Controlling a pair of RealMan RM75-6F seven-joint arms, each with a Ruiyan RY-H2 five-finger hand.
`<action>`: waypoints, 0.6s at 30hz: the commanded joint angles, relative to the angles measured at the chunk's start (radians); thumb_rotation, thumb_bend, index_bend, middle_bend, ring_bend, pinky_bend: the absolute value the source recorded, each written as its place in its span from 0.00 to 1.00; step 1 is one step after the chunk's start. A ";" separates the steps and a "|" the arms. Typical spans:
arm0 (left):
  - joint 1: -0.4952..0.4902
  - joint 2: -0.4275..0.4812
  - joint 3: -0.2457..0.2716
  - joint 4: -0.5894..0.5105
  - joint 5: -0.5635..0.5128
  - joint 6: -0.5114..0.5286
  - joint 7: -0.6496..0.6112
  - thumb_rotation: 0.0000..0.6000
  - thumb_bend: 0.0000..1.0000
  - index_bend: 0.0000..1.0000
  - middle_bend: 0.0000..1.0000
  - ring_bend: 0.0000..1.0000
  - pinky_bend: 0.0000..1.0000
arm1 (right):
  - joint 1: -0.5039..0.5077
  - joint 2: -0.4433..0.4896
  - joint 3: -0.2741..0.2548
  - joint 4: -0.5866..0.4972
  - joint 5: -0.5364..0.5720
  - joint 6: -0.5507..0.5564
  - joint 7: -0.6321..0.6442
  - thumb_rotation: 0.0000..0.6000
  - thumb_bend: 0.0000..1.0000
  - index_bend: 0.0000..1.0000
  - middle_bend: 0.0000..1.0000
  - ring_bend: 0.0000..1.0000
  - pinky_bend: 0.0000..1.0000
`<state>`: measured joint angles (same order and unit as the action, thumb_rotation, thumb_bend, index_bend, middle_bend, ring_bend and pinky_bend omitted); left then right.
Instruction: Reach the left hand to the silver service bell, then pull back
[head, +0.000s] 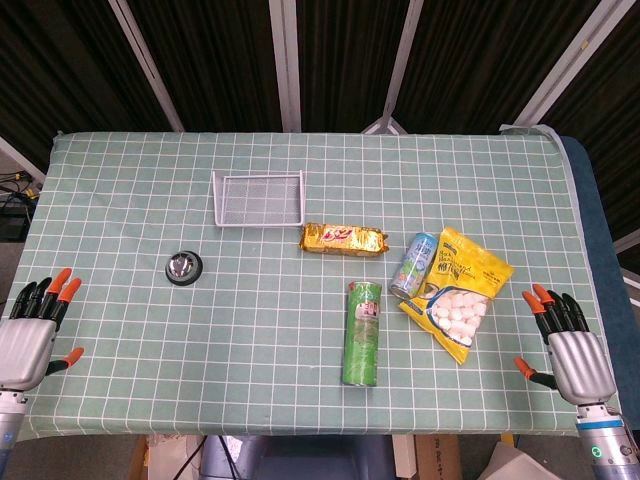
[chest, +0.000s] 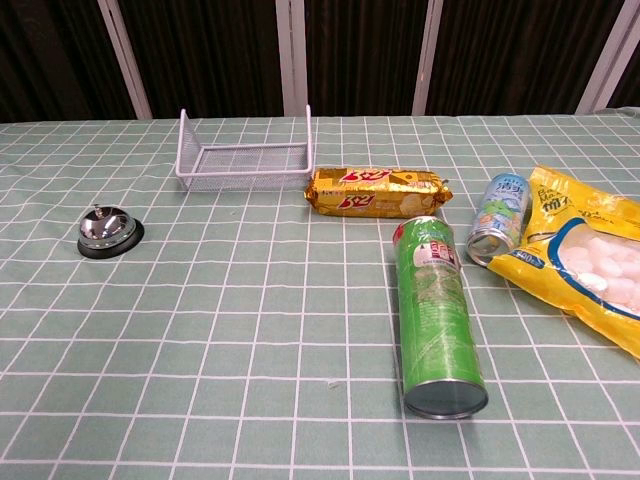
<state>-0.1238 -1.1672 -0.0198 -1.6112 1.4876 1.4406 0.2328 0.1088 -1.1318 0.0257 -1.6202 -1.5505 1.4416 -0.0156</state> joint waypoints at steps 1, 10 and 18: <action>-0.003 0.000 0.000 0.002 -0.003 -0.006 0.000 1.00 0.09 0.00 0.00 0.00 0.00 | 0.000 0.001 0.001 -0.002 0.003 -0.002 -0.003 1.00 0.25 0.00 0.00 0.00 0.00; -0.015 -0.002 0.000 -0.005 -0.018 -0.037 0.019 1.00 0.09 0.00 0.00 0.00 0.00 | -0.001 0.006 0.000 -0.005 0.012 -0.009 -0.003 1.00 0.25 0.00 0.00 0.00 0.00; -0.089 -0.009 -0.039 -0.043 -0.052 -0.127 0.085 1.00 0.34 0.00 0.00 0.00 0.00 | -0.001 0.006 -0.004 -0.007 0.006 -0.011 -0.005 1.00 0.25 0.00 0.00 0.00 0.00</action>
<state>-0.1833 -1.1730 -0.0420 -1.6388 1.4488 1.3464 0.2945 0.1083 -1.1262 0.0218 -1.6268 -1.5445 1.4305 -0.0213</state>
